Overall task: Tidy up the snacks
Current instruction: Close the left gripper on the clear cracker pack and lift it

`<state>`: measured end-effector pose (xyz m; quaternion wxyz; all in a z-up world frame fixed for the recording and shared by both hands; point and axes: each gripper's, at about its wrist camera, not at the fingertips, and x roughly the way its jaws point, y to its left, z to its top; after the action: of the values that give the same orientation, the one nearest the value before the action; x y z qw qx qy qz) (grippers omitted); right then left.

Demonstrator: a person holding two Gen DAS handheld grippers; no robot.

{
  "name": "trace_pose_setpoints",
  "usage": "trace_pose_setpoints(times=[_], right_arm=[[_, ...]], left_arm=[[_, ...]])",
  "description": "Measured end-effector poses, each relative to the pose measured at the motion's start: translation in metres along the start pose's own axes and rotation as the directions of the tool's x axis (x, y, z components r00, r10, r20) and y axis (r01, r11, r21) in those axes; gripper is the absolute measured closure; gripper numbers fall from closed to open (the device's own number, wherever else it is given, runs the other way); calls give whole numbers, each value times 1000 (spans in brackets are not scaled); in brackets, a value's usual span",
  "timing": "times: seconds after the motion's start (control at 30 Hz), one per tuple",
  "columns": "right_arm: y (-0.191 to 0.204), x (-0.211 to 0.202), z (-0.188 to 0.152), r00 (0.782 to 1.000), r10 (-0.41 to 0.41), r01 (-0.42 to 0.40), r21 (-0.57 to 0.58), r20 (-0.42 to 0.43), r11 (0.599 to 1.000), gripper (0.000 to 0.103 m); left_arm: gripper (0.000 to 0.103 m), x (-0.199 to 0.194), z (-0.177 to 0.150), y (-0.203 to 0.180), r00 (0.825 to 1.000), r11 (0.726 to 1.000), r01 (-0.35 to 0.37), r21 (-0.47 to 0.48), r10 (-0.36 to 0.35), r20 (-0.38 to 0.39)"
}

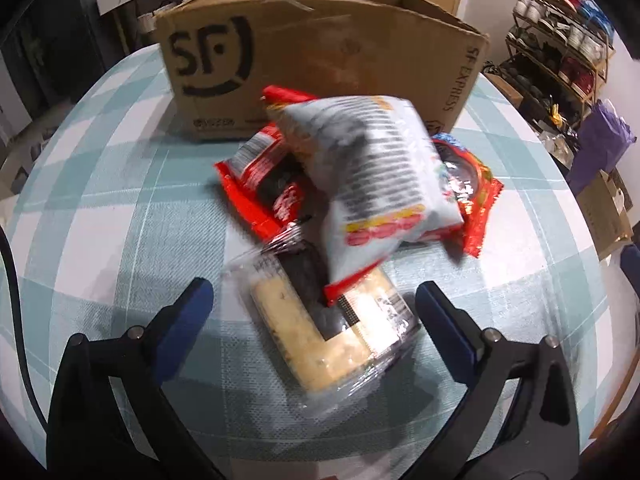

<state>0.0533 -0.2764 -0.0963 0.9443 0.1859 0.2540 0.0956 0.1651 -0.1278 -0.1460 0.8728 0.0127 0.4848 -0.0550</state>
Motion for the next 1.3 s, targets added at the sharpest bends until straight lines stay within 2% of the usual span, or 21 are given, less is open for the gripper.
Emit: trace_pose_setpoints(times=[0.07,0.17,0.33,0.43,0.7,0.83,0.87,1.3], right_arm=[[0,0,0,1000,1,-1,-1,0,1000,0],[1,0,0,1000,3,-3,0,-3,1000,0],[5,2,-1,1000,9,-9,-1,-2,1000,0],[8,4,-2,1000,12,-12,-3,-3,1000,0],[12,10,-6,1000,18,-18,6,-15,1000,0],[12,10,-7,1000,18,-18,6,-13,1000,0],[11,9,-7,1000,18,-18,6,-12,1000,0],[11,9,-8,1000,20,-20,8,-18,1000,0]], left_arm=[[5,2,-1,0,1000,1000,-4,19,4,9],[14,2,1,4,1000,1000,0,16,0,14],[38,1,3,13,1000,999,14,33,-15,27],[47,0,4,16,999,999,14,34,-15,33],[48,-7,-4,21,999,997,32,67,-35,40],[48,-9,-5,26,998,997,39,68,-42,38],[48,-18,-14,40,998,997,42,66,-45,38],[48,-26,-27,56,998,997,56,58,-58,29]])
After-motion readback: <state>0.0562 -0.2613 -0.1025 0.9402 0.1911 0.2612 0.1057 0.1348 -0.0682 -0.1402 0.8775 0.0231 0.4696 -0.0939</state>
